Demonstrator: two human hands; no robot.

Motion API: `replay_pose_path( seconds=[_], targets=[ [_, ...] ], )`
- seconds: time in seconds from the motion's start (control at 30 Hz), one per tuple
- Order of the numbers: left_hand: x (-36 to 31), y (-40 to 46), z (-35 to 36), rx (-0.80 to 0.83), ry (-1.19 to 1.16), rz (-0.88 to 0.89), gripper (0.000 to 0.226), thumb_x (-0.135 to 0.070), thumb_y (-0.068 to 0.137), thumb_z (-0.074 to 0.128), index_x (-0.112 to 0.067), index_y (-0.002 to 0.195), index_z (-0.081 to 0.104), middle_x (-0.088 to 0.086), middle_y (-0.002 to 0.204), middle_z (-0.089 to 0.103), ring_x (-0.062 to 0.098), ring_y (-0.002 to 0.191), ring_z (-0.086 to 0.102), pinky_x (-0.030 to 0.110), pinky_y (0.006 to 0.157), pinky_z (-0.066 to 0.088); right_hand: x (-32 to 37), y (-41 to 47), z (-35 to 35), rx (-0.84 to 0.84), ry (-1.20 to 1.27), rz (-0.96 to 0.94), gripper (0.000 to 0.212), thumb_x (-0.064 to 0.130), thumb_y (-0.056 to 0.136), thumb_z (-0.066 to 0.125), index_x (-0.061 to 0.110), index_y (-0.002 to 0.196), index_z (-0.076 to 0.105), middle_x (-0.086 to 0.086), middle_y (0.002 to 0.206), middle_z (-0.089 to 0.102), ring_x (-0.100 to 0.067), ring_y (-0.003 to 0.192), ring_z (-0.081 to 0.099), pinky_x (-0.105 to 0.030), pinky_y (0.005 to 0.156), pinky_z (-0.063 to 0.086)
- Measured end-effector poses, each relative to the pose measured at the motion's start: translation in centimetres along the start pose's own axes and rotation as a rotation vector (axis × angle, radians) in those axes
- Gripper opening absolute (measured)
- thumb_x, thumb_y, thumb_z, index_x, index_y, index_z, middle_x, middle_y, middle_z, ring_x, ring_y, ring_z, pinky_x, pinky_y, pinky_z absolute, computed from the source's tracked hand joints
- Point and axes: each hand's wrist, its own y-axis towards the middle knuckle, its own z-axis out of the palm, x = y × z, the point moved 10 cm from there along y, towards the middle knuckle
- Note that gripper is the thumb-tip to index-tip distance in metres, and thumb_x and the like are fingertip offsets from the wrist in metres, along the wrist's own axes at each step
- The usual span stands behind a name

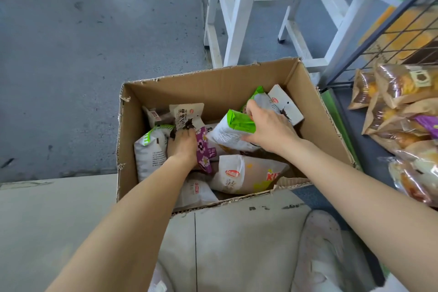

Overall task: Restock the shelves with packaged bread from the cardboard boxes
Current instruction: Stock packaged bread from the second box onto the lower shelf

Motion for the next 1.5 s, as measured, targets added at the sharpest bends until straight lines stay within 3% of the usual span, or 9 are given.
replay_pose_path(
  seconds=[0.23,0.33,0.4,0.53,0.7,0.8,0.93,1.27,1.5],
  targets=[
    [2.4,-2.6,-7.5,-0.310,-0.885,-0.261,0.072,-0.036,0.069,0.079,-0.004,0.122,0.043,0.013,0.118,0.054,0.029,0.114,0.052,0.037,0.096,0.043,0.5,-5.2,-7.7,-0.705,0.111,-0.028,0.039,0.023,0.073,0.073,0.021,0.109,0.060,0.002,0.104,0.062,-0.025,0.102,0.060,-0.050,0.091,0.043],
    [0.6,-4.8,-10.2,-0.182,-1.534,-0.280,0.041,-0.032,0.082,0.069,-0.011,0.112,0.052,0.000,0.084,0.059,0.016,0.075,0.063,0.026,0.060,0.050,2.4,-7.5,-10.1,-0.787,0.131,-0.106,0.047,0.018,0.072,0.074,0.023,0.114,0.052,0.000,0.114,0.058,-0.024,0.105,0.057,-0.054,0.094,0.042],
    [-3.4,-6.9,-12.5,0.079,-1.833,-0.120,0.027,-0.037,0.090,0.055,-0.014,0.102,0.059,0.005,0.080,0.061,0.016,0.064,0.061,0.022,0.055,0.049,4.5,-9.1,-12.1,-0.785,0.160,-0.185,0.052,0.025,0.075,0.073,0.022,0.120,0.048,-0.002,0.121,0.054,-0.023,0.110,0.051,-0.042,0.097,0.045],
    [-8.8,-12.5,-18.0,0.400,-2.090,0.132,0.050,-0.050,0.092,0.038,-0.013,0.116,0.062,0.012,0.104,0.068,0.027,0.095,0.064,0.037,0.091,0.049,6.7,-11.5,-16.0,-0.487,0.594,-0.180,0.037,0.044,0.091,0.053,0.021,0.120,0.057,0.003,0.122,0.053,-0.004,0.108,0.043,0.003,0.093,0.025],
    [-10.4,-18.4,-23.3,0.382,-2.025,0.250,0.038,-0.048,0.086,0.049,-0.016,0.099,0.064,0.008,0.092,0.064,0.025,0.085,0.061,0.037,0.087,0.047,4.9,-14.7,-19.3,-0.445,1.201,0.037,0.015,0.045,0.078,0.067,0.030,0.078,0.064,-0.002,0.094,0.067,-0.026,0.094,0.062,-0.057,0.097,0.045],
    [-11.2,-21.7,-25.9,0.357,-1.962,0.288,0.036,-0.047,0.086,0.051,-0.018,0.077,0.071,0.006,0.079,0.065,0.023,0.074,0.063,0.034,0.078,0.049,4.5,-17.6,-19.3,-0.307,1.427,0.175,0.056,0.043,0.067,0.079,0.027,0.110,0.047,-0.010,0.119,0.060,-0.028,0.086,0.067,-0.051,0.097,0.048],
    [-13.7,-25.5,-28.8,0.378,-1.850,0.323,0.043,-0.053,0.084,0.051,-0.015,0.085,0.071,0.009,0.082,0.067,0.026,0.076,0.064,0.034,0.075,0.053,5.5,-21.5,-20.5,-0.098,1.678,0.156,0.060,0.036,0.070,0.072,0.011,0.124,0.059,-0.010,0.113,0.069,-0.022,0.090,0.070,-0.031,0.073,0.058],
    [-21.2,-30.6,-35.3,-0.266,-1.434,0.311,0.063,-0.058,0.063,0.068,-0.013,0.105,0.054,-0.001,0.093,0.061,0.018,0.085,0.059,0.029,0.072,0.047,-4.2,-35.6,-32.2,-0.963,1.368,0.259,0.043,0.012,0.074,0.078,0.020,0.104,0.049,0.007,0.101,0.061,-0.004,0.088,0.059,-0.007,0.072,0.047],
    [-33.9,-37.4,-36.4,-0.315,-1.133,0.658,0.053,-0.046,0.081,0.064,-0.009,0.116,0.047,0.004,0.100,0.057,0.026,0.100,0.057,0.027,0.078,0.040,-11.8,-48.7,-33.8,-1.368,1.104,0.621,0.093,0.043,0.071,0.075,0.012,0.142,0.023,-0.007,0.143,0.042,-0.024,0.130,0.044,-0.037,0.111,0.034]
  ],
)
